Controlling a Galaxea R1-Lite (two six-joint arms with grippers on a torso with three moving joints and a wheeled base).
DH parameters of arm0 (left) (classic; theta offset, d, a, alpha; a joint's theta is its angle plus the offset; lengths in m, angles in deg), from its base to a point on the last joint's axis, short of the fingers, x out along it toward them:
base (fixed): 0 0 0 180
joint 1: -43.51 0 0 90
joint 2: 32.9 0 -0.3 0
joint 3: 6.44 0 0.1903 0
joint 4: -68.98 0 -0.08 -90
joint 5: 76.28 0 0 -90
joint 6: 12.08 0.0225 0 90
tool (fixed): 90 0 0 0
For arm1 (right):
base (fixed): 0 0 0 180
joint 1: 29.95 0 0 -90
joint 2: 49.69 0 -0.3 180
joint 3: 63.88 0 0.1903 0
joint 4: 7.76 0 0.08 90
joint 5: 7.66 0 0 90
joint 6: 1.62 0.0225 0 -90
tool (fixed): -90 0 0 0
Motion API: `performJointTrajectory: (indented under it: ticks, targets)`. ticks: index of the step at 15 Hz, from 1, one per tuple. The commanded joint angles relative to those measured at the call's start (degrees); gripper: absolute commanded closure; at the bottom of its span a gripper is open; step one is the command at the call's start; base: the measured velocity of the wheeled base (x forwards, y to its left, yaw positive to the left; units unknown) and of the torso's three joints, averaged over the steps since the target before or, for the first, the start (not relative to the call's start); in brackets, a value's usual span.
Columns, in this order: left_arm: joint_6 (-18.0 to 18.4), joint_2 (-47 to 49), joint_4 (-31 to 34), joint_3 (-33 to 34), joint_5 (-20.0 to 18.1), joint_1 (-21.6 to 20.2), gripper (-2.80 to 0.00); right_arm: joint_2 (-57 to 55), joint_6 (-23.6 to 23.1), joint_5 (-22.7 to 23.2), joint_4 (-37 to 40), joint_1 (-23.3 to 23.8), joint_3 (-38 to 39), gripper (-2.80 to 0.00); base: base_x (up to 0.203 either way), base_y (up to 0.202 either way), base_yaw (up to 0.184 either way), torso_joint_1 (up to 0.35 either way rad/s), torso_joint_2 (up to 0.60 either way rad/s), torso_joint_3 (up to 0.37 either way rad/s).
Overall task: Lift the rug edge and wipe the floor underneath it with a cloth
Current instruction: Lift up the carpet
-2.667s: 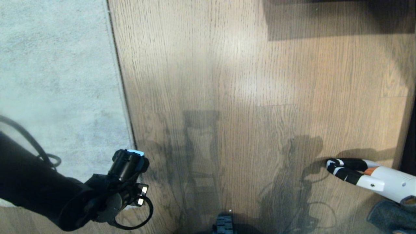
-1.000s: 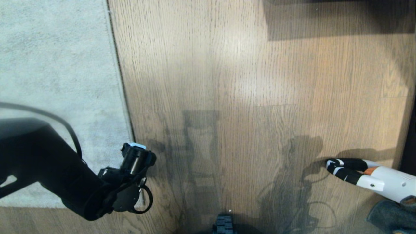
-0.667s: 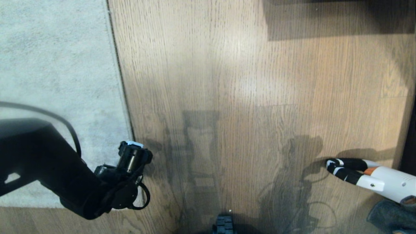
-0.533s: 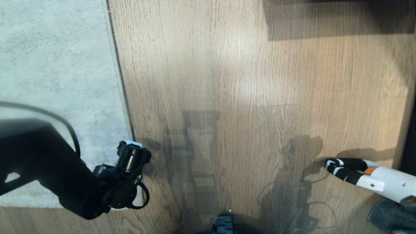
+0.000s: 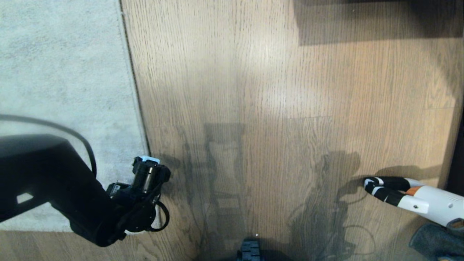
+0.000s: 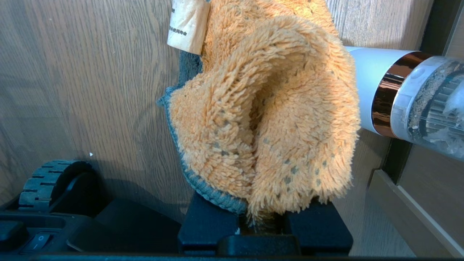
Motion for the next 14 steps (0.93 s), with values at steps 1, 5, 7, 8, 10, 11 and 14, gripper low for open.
performJointTrajectory:
  ticks: [1, 5, 7, 8, 10, 11, 14]
  targets:
    - [-0.2, 0.4, -0.6, -0.2, -0.3, 1.3, -2.80, -0.1, 0.0, 0.0, 0.0, 0.0, 0.0, 0.00, 0.000, 0.000, 0.000, 0.000, 0.00, 0.000]
    - [-0.2, 0.2, -0.6, -0.4, -0.4, 2.0, -2.80, -0.1, 0.0, 0.0, 0.0, 0.0, 0.0, 0.00, 0.000, 0.000, 0.000, 0.000, 0.00, 0.000]
    - [-0.2, 0.9, -0.6, -1.2, -0.4, 2.2, -2.80, -0.1, 0.0, 0.0, 0.0, 0.0, 0.0, 0.00, 0.000, 0.000, 0.000, 0.000, 0.00, 0.000]
    - [-0.2, 1.6, -0.7, -1.6, -0.4, 2.4, -2.80, -0.1, 0.0, 0.0, 0.0, 0.0, 0.0, 0.00, 0.000, 0.000, 0.000, 0.000, 0.00, 0.000]
    - [0.0, 1.9, -0.6, -1.9, -0.1, 2.2, -2.80, -0.1, 0.0, 0.0, 0.0, 0.0, 0.0, 0.00, 0.000, 0.000, 0.000, 0.000, 0.00, 0.000]
    - [0.2, 1.9, -0.6, -1.6, 0.0, 1.9, -2.80, -0.1, 0.0, 0.0, 0.0, 0.0, 0.0, 0.00, 0.000, 0.000, 0.000, 0.000, 0.00, 0.000]
    - [1.0, 1.7, -0.7, -1.2, 0.1, 0.2, -2.80, -0.1, 0.0, 0.0, 0.0, 0.0, 0.0, 0.00, 0.000, 0.000, 0.000, 0.000, 0.00, 0.000]
